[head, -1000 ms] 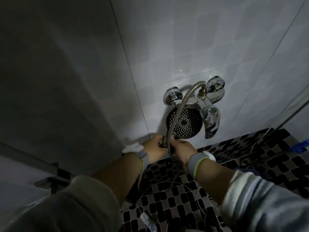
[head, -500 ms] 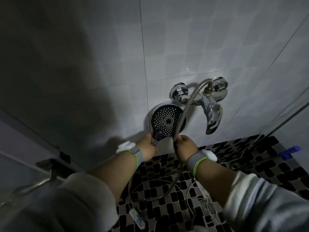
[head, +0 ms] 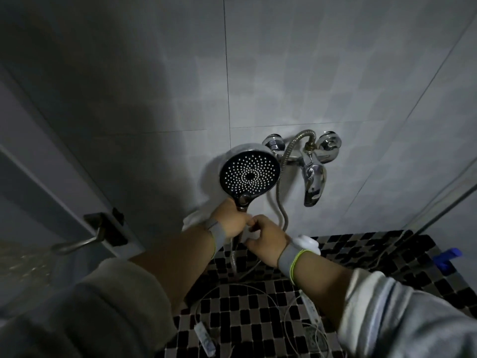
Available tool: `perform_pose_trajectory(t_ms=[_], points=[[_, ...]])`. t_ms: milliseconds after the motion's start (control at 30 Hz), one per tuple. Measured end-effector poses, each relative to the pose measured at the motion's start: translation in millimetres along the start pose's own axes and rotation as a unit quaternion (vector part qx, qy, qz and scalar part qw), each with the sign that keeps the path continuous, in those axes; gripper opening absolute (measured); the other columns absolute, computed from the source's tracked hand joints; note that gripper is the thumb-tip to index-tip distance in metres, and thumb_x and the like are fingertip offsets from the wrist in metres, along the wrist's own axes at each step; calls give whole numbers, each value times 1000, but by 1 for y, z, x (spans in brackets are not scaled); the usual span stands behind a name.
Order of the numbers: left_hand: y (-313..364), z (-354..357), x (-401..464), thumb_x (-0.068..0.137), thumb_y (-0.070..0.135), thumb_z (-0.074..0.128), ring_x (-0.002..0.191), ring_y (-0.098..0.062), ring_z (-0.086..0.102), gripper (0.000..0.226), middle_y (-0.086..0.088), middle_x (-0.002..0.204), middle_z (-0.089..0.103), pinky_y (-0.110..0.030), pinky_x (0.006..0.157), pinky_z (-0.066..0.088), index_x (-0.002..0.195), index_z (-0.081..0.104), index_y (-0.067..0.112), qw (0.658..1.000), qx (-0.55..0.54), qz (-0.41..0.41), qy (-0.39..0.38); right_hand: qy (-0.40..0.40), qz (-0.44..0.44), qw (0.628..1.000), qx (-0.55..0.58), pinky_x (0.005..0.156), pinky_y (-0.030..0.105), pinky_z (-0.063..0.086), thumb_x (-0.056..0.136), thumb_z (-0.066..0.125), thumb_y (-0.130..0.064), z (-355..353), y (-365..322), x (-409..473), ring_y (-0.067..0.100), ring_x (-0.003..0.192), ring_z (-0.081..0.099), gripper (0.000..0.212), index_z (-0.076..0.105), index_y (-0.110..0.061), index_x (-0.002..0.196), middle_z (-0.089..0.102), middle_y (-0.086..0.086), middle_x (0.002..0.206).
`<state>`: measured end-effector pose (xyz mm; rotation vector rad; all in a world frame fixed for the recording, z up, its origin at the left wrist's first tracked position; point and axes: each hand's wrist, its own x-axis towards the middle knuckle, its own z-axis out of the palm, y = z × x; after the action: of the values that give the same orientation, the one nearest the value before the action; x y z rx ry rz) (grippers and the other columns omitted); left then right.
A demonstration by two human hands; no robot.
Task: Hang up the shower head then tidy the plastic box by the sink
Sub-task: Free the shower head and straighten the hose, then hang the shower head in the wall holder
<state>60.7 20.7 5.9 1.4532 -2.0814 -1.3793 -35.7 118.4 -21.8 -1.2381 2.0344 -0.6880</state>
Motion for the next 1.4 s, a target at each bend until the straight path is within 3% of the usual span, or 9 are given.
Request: perform_pose_trajectory(t_ms=[100, 333, 467, 567, 700, 833, 1000, 1133, 1400], points=[[25, 1, -19, 77, 11, 69, 83, -32, 64, 11, -18, 83, 65, -42, 78, 52, 80, 62, 2, 999, -11, 35, 9, 3, -31, 999, -11, 63, 21, 43, 87, 68, -30, -10, -7, -13, 16, 84, 61, 40, 49, -20, 120, 61, 0, 106], [90, 3, -71, 82, 5, 63, 98, -37, 67, 20, -25, 101, 70, -55, 91, 55, 99, 68, -2, 996, -40, 76, -18, 94, -113, 989, -12, 91, 29, 47, 92, 63, -29, -54, -28, -53, 27, 115, 60, 44, 50, -13, 131, 63, 9, 126], [115, -2, -86, 82, 9, 68, 93, -32, 69, 26, -17, 100, 71, -51, 87, 58, 106, 66, 2, 991, -82, 102, -29, 121, -135, 983, -33, 88, 32, 49, 92, 63, -27, -84, -40, -67, 29, 113, 62, 39, 53, -12, 127, 65, 11, 122], [129, -10, -99, 78, 13, 66, 81, -21, 65, 36, -7, 98, 67, -30, 63, 52, 113, 58, 14, 987, -109, 111, -33, 138, -170, 975, -23, 84, 23, 43, 92, 64, -23, -105, -52, -77, 24, 115, 61, 40, 53, -13, 130, 66, 7, 123], [134, -19, -106, 71, 15, 51, 73, -19, 55, 27, -8, 85, 61, -30, 69, 37, 94, 62, 22, 990, -113, 79, -20, 147, -196, 969, -37, 75, 18, 36, 94, 62, -20, -134, -70, -89, 17, 104, 61, 33, 54, -11, 125, 62, -2, 108], [144, -28, -109, 82, 15, 51, 61, -17, 45, 12, -1, 67, 52, -27, 60, 33, 80, 62, 20, 994, -38, 103, -20, 198, -198, 959, -51, 90, 36, 51, 89, 62, -39, -157, -89, -89, 29, 108, 64, 41, 53, -17, 121, 68, 8, 115], [155, -43, -105, 71, 26, 58, 64, -17, 53, 21, -1, 75, 62, -26, 63, 42, 89, 66, 17, 984, 101, 145, 7, 226, -239, 943, -46, 87, 35, 50, 90, 60, -40, -190, -122, -96, 25, 99, 64, 37, 51, -18, 118, 66, 2, 105], [176, -55, -106, 81, 42, 61, 93, -17, 67, 34, 2, 101, 74, -32, 91, 54, 109, 69, 24, 963, 180, 195, 40, 238, -276, 929, -60, 84, 32, 47, 92, 60, -40, -213, -150, -103, 25, 99, 63, 37, 50, -17, 119, 61, -1, 101], [214, -102, -122, 94, 45, 52, 99, -9, 68, 31, 13, 99, 75, -28, 91, 50, 114, 67, 26, 948, 203, 229, 90, 272, -338, 897, -85, 76, 32, 42, 94, 58, -38, -247, -208, -117, 28, 96, 62, 28, 51, -16, 110, 64, 5, 101]])
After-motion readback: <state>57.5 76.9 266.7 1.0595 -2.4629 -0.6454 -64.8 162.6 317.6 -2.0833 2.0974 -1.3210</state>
